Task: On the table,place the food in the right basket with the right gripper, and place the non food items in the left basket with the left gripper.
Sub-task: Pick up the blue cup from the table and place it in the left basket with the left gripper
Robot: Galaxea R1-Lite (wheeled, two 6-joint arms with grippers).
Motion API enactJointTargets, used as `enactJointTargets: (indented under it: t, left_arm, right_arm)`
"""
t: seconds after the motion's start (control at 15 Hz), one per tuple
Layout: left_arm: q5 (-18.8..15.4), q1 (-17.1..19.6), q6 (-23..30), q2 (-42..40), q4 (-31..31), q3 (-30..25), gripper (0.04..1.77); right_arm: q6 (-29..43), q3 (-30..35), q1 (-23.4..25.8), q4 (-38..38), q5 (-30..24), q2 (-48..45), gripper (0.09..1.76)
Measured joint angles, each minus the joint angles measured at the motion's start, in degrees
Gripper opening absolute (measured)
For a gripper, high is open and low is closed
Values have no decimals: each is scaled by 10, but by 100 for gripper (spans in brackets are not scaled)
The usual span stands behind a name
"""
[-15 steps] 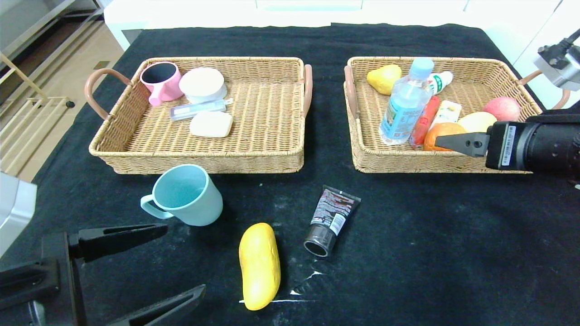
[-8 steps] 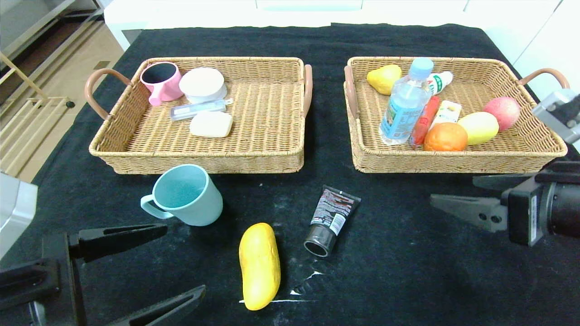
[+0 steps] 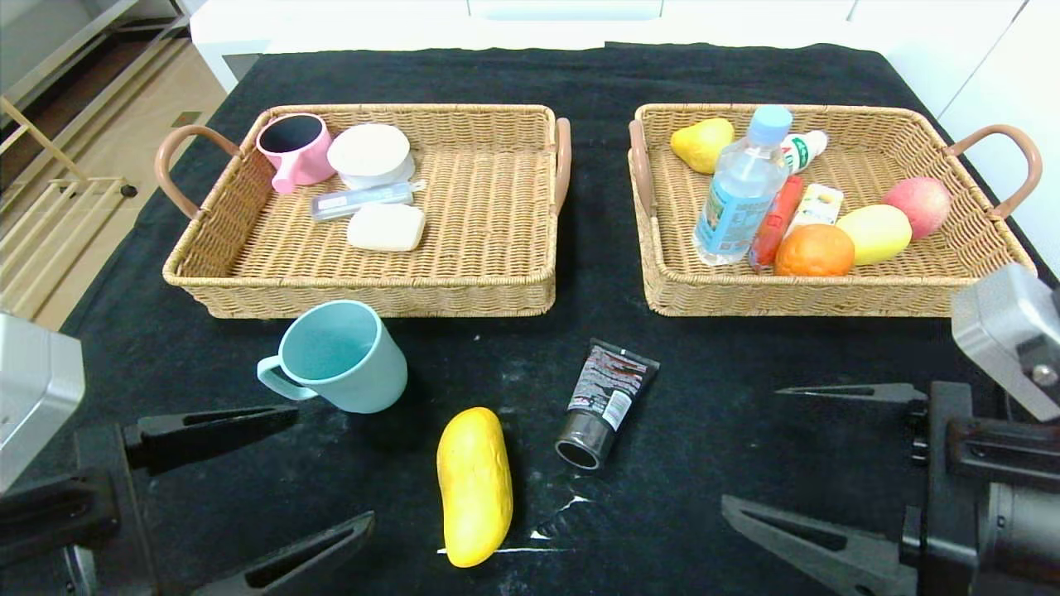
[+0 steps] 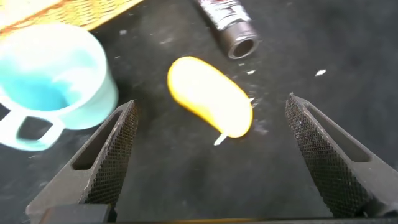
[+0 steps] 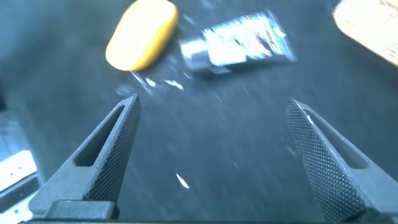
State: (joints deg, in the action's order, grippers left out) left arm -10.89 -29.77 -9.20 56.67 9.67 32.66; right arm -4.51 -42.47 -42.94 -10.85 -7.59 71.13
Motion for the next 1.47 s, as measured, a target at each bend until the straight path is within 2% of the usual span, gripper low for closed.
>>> enactJointTargets:
  t: [0.2, 0.33, 0.6, 0.8, 0.93, 1.07, 1.2, 1.47]
  left_arm:
    - [29, -1, -5, 3, 0, 0, 172]
    - [44, -1, -7, 6, -9, 7, 172]
    - [103, -7, -23, 12, -69, 44, 172]
    - [155, -23, -23, 14, -120, 87, 172]
    - [193, -28, -22, 20, -177, 128, 172]
    - [227, -26, -18, 33, -239, 178, 172]
    - [258, -8, -13, 52, -278, 221, 172]
    - [266, 30, -4, 99, -344, 297, 172]
  right_arm:
    - [-8, 67, 20, -94, -44, 1, 170]
    - [-25, 102, 42, -126, -62, 0, 170]
    - [-29, 156, 60, -208, -75, 0, 170]
    - [-29, 169, 70, -214, -76, -3, 170]
    - [-28, 170, 72, -215, -75, -8, 170]
    - [-29, 170, 74, -215, -74, -13, 170]
    - [-29, 170, 74, -215, -74, -20, 170]
    - [-30, 169, 74, -215, -73, -30, 171]
